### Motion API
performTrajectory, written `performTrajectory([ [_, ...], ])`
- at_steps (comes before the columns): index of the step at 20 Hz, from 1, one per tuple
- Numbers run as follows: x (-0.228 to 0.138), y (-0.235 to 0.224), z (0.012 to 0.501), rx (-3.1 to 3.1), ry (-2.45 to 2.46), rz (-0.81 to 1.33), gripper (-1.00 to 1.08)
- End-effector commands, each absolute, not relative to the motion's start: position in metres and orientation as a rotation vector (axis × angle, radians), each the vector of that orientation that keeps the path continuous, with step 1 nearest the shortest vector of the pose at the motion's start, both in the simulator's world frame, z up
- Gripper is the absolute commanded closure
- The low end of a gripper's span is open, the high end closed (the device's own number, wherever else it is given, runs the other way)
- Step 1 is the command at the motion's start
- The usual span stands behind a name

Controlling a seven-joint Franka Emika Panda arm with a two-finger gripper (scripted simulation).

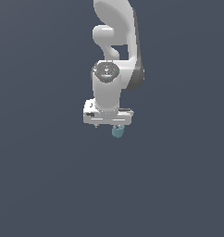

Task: Pick up the object and move it to a goal position.

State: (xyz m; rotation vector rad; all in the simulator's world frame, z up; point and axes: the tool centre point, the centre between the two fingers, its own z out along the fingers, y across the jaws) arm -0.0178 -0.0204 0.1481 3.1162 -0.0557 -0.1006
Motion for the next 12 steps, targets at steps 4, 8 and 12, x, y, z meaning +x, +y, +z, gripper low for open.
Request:
performTrajectory([
  [4,-0.018,-0.023,0.148,3.119,-0.078,-0.103,-0.92],
  [8,-0.018,-0.031,0.149,3.130,-0.158,-0.111,-0.92],
  [12,-0.018,-0.033,0.149,3.133,-0.177,-0.113,-0.92],
])
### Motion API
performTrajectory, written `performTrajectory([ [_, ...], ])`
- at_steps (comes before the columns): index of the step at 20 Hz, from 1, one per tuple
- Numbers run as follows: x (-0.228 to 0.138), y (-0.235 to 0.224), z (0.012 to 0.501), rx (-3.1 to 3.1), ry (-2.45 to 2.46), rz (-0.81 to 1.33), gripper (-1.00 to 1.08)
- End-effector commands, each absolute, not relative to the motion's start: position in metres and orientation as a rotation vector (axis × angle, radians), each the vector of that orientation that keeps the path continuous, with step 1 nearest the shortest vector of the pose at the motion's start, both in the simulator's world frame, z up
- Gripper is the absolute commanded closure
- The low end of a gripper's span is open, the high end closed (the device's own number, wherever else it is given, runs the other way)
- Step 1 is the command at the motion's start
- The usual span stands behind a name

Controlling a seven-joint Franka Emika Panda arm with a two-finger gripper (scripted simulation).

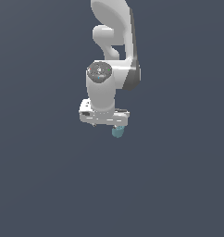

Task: Pick up the object and move it to a goal position.

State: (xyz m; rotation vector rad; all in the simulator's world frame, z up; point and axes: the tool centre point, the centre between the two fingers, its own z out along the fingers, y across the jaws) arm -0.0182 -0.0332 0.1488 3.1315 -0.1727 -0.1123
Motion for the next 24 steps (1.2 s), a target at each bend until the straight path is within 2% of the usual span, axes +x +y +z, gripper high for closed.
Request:
performTrajectory([
  [1,-0.018,-0.033,0.149,3.132,-0.174,-0.113,-0.92],
  [11,-0.026,-0.018,0.141,3.126,-0.247,-0.090,-0.92],
  [24,-0.057,0.025,0.117,3.102,-0.483,-0.018,-0.92],
])
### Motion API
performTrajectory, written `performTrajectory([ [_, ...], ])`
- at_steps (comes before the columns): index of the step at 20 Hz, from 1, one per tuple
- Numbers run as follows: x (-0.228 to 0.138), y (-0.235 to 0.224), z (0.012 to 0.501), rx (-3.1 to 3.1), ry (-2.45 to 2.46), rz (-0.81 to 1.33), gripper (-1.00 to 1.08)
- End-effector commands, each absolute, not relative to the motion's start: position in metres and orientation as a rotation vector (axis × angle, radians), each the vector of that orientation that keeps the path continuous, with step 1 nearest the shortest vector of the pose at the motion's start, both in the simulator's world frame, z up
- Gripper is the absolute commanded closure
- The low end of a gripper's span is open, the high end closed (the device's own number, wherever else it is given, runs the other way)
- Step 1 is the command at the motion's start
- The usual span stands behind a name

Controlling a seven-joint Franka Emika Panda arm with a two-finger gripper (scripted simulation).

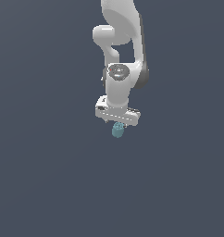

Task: Pick up the object and move it to a goal position.

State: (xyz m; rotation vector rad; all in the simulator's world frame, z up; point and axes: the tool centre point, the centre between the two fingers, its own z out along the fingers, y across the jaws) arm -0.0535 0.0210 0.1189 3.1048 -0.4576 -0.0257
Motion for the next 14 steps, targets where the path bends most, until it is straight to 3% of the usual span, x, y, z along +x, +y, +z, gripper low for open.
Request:
performTrajectory([
  [1,-0.0587,0.0270,0.1156,3.100,-0.496,-0.014,-0.92],
  [14,-0.0654,0.0343,0.1064,3.095,-0.537,-0.002,-0.92],
])
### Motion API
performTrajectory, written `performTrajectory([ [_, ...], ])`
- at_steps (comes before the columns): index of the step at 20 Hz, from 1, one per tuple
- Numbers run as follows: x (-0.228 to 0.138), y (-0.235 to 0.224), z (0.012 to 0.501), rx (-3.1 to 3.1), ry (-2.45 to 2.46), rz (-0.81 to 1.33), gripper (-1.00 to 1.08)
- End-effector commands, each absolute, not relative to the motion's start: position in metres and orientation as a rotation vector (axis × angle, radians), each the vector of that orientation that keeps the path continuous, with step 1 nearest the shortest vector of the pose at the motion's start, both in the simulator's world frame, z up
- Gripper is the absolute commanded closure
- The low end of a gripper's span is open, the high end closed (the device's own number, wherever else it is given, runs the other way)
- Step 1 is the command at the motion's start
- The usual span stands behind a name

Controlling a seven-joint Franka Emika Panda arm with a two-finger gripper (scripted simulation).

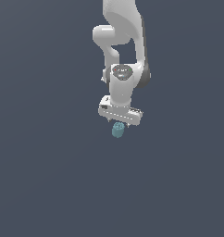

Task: Pick up the object and move it to a goal position.

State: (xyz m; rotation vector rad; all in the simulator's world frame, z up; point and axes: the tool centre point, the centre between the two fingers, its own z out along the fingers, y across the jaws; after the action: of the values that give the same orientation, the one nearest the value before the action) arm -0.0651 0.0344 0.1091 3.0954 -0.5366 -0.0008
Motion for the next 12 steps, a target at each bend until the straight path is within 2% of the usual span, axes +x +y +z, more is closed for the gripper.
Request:
performTrajectory([
  [1,-0.066,0.034,0.103,3.095,-0.537,-0.002,-0.92],
  [12,-0.066,0.035,0.062,3.094,-0.542,0.000,-0.92],
])
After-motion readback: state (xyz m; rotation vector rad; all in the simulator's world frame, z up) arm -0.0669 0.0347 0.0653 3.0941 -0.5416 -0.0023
